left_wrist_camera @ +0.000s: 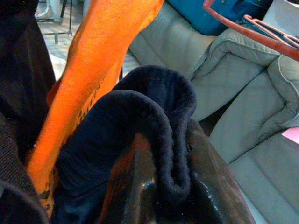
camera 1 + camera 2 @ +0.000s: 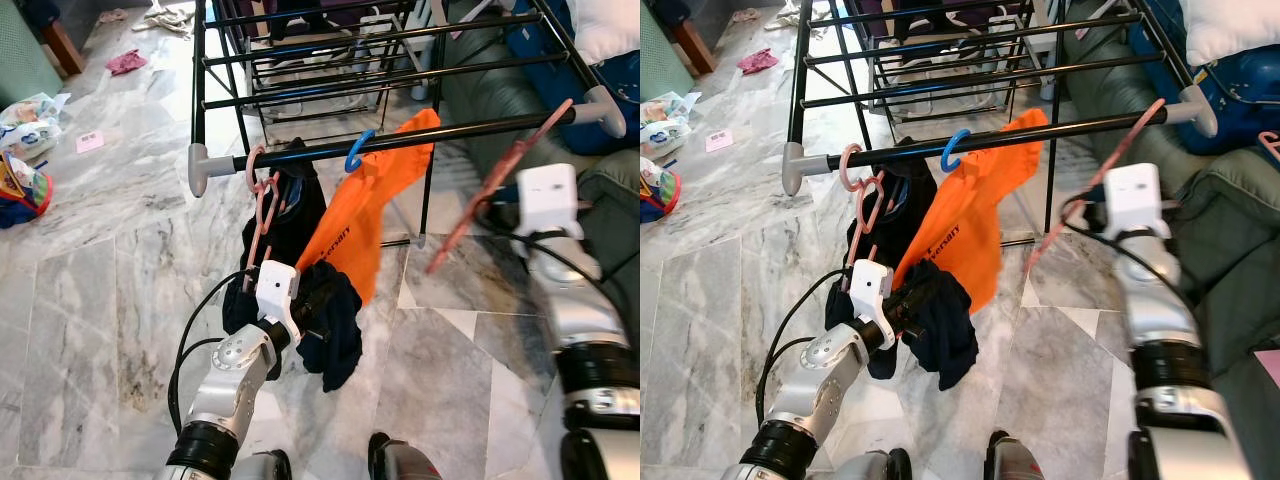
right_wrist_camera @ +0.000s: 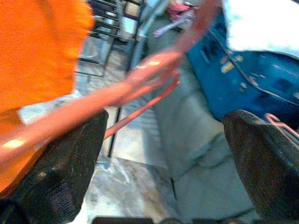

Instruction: Hang hanger

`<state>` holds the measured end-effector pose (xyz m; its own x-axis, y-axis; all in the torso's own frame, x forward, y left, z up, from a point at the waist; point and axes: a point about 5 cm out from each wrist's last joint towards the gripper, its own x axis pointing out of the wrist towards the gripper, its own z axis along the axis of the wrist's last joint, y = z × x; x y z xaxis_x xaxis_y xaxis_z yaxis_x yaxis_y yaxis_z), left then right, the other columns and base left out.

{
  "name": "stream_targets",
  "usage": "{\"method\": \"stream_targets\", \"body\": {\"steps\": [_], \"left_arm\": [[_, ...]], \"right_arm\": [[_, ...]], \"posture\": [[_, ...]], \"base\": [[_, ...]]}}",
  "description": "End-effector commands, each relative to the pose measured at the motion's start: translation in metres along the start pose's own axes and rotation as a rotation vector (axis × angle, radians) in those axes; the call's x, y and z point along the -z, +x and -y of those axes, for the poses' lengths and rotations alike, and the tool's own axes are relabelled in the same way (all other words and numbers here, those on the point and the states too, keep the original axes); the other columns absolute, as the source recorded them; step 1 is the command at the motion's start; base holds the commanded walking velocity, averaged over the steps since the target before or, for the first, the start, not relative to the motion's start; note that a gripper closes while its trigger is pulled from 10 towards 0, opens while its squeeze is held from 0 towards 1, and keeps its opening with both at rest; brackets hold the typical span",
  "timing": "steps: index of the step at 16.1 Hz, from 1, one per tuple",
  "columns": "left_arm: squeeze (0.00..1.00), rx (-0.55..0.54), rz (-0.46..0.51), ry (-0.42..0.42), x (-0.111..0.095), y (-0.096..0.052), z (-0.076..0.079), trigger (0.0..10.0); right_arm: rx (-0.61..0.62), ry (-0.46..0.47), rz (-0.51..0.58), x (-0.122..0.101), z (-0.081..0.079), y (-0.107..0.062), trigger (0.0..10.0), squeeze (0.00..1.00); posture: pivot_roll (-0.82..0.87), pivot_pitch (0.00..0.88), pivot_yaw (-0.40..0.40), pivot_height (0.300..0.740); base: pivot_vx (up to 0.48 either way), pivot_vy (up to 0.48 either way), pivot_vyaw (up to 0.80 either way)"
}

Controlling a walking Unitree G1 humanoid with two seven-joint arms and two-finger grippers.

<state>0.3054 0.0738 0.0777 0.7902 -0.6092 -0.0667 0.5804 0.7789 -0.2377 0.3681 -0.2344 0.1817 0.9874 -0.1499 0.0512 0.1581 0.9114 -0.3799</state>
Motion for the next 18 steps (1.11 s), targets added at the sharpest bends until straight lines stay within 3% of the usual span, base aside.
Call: {"method": "stream_targets", "body": {"steps": [1,6,10,15,18], "left_arm": [[0.00,-0.005,0.005,0.001,-0.001,-0.003,-0.001,10.0],[0.00,-0.007,-0.002,0.004,0.000,-0.003,-0.002,10.0],[0.00,0.004,-0.009,0.011,-0.001,0.000,-0.001,10.0],[0.00,0.019,-0.012,0.023,-0.003,0.001,-0.002,10.0],[0.00,0.023,-0.010,0.027,-0.004,0.002,-0.002,10.0]], "right_arm": [[-0.002,-0.006,0.003,-0.002,-0.003,0.001,10.0,0.00],[0.021,-0.037,-0.086,0.022,-0.001,-0.014,10.0,0.00],[0.111,-0.060,-0.132,0.032,0.015,-0.028,10.0,0.00],[0.239,-0.139,-0.062,0.020,0.032,-0.039,10.0,0.00],[0.253,-0.106,0.028,0.003,0.028,-0.037,10.0,0.00]], "posture": [[-0.02,0.209,0.056,0.740],[-0.02,0.210,0.056,0.740],[-0.03,0.210,0.069,0.740],[-0.03,0.204,0.082,0.740],[-0.03,0.199,0.086,0.740]], "base": [[0.000,0.000,0.00],[0.000,0.000,0.00],[0.000,0.000,0.00],[0.000,0.000,0.00],[0.000,0.000,0.00]]}}
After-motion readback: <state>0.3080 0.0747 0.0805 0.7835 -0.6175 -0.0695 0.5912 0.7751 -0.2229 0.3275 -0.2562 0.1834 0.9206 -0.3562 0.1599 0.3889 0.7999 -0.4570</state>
